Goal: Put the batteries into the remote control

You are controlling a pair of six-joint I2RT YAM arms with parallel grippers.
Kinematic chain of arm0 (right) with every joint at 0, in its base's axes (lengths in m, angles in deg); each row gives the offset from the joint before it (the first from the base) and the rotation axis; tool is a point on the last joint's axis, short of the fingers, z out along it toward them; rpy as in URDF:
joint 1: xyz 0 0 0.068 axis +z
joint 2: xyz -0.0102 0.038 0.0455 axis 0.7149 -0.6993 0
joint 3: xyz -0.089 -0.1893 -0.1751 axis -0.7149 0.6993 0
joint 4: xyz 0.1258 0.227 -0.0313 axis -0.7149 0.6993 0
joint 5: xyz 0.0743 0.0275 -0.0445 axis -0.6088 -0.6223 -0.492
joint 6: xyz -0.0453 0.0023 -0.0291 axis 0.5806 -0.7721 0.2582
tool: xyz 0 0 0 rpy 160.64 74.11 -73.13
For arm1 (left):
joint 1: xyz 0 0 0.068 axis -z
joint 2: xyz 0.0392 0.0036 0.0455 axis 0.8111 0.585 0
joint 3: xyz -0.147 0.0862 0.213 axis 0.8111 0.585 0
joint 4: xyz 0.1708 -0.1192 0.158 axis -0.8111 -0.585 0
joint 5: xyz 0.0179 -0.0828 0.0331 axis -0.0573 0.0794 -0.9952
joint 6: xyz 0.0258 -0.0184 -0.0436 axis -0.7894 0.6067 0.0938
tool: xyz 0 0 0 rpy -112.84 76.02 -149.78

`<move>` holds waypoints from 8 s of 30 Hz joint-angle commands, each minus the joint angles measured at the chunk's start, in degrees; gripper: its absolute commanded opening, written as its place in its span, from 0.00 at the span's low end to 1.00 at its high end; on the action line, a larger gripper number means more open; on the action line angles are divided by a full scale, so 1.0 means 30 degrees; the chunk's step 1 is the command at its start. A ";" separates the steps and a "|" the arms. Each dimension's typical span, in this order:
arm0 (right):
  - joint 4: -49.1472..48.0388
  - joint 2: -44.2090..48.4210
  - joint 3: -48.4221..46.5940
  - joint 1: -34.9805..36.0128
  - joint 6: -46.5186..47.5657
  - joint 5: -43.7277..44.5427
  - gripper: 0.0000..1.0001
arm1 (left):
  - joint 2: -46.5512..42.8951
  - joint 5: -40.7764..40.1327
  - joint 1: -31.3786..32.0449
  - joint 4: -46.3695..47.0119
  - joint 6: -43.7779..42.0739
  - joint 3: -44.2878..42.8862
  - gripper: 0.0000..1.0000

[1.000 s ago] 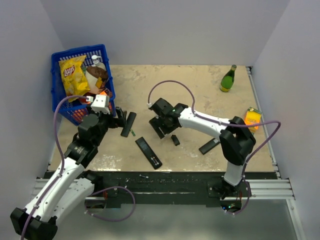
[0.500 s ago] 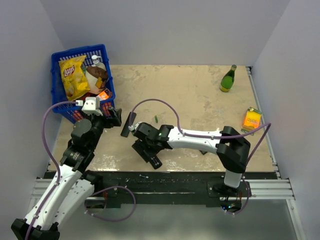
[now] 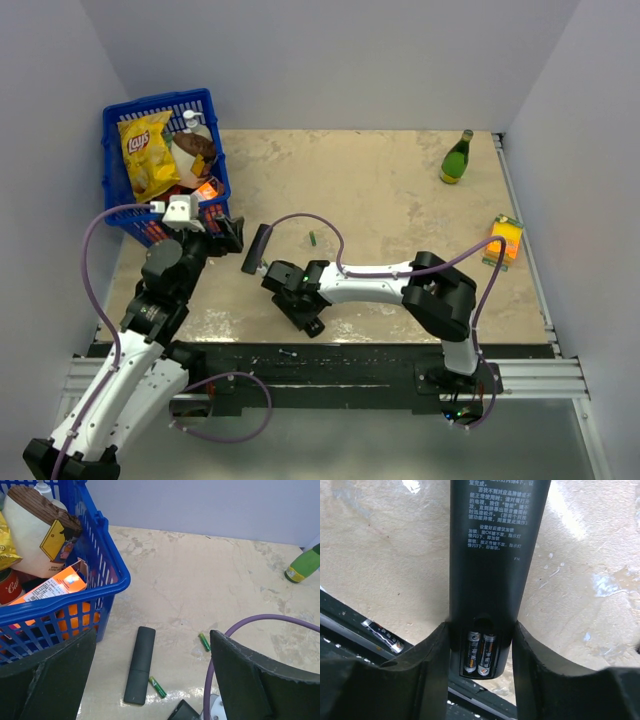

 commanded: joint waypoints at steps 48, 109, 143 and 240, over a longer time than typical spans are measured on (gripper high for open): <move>-0.7087 0.9292 0.3531 0.0138 0.0821 0.2332 0.10 | 0.5298 1.0912 0.0904 1.4716 1.3612 0.6389 0.51; 0.1615 0.0533 -0.0454 -0.8826 0.3428 -0.1739 0.50 | 0.3863 0.8538 0.0114 0.4052 -0.0127 -0.0144 0.00; 0.0006 0.2986 -0.0717 -0.6690 0.2815 -0.1038 0.10 | 0.3717 0.6957 0.0026 0.3993 0.1628 0.0236 0.00; -1.9887 1.3892 0.9595 -0.1385 0.5186 0.1366 0.00 | 0.3923 0.8860 -0.0999 1.4394 1.7948 0.4602 0.00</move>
